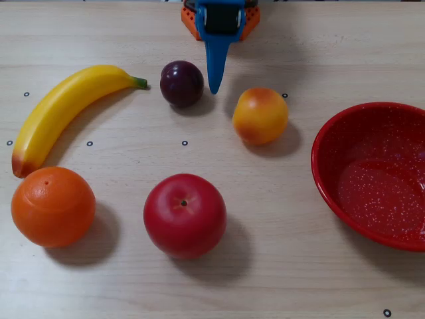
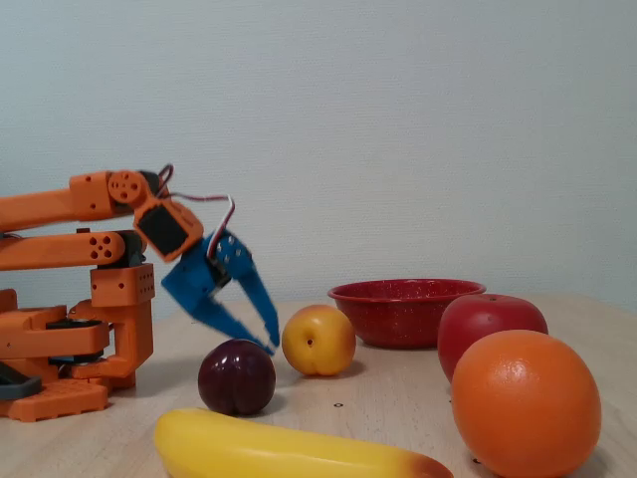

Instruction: Put plum in the red bowl.

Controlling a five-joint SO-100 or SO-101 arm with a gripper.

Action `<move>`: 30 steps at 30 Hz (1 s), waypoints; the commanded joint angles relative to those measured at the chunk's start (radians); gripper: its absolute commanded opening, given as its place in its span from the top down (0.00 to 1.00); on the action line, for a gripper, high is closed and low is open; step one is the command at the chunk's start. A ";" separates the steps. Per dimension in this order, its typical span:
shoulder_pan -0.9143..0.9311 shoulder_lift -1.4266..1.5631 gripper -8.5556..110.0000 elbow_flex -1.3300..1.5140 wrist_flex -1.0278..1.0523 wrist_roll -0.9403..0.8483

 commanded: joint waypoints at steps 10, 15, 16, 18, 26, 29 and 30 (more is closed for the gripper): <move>0.052 -0.195 0.93 -0.310 0.012 -0.144; 0.071 -0.265 0.93 -0.408 0.058 -0.202; 0.074 -0.276 0.93 -0.422 0.072 -0.218; 0.077 -0.299 0.93 -0.459 0.104 -0.218; 0.126 -0.426 0.93 -0.652 0.295 -0.229; 0.164 -0.497 0.93 -0.727 0.371 -0.250; 0.176 -0.517 0.93 -0.752 0.394 -0.262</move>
